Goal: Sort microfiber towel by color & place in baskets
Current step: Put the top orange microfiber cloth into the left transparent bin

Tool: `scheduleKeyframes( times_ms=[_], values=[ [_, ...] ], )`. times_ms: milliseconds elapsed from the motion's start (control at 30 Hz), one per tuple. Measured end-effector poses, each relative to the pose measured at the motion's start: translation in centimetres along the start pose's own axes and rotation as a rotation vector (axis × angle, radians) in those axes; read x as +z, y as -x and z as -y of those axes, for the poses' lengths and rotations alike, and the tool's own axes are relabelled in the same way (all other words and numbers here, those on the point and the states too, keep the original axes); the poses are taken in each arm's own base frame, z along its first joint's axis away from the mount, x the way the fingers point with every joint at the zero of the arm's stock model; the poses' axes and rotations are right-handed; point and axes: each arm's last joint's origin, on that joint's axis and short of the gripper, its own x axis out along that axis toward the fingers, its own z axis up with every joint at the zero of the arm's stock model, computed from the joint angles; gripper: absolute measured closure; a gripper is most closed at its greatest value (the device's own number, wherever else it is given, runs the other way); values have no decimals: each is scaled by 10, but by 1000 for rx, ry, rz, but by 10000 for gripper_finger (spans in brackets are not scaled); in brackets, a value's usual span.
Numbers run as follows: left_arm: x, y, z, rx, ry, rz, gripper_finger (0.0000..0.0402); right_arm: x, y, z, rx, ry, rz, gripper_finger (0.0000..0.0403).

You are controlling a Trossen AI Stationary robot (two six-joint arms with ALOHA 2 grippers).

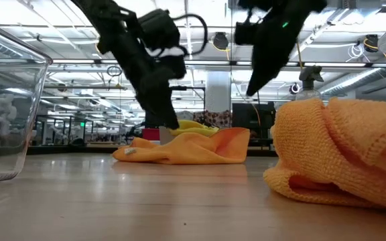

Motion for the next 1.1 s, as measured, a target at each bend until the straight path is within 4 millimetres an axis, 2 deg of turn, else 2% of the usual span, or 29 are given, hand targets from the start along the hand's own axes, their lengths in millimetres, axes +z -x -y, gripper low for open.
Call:
scheduleKeyframes(
  times_ms=[133, 300, 433, 533, 633, 867, 933, 1100],
  values=[
    [-4, -18, 10, -12, -9, -9, 235, -28, 14, -30, 62, 32, 21, 403],
    [-6, -40, 17, -20, -19, 22, 166, -67, 19, -54, 39, 37, 64, 403],
    [-15, -62, 19, -18, -12, -18, 159, -92, 17, -64, 16, 18, 103, 403],
    [-19, -73, 19, -26, 29, -37, 184, -99, 15, -69, 26, 29, 134, 403],
    [-22, -81, 20, -40, 32, -44, 228, -99, 15, -76, 62, 51, 172, 403],
    [-17, -81, 26, -61, 60, 19, 376, -94, 23, -99, 165, 149, 318, 403],
    [-14, -81, 26, -62, 74, 33, 388, -95, 26, -105, 173, 185, 341, 403],
    [7, -71, 36, -84, 60, 95, 386, -97, 33, -114, 92, 203, 430, 403]
  ],
)
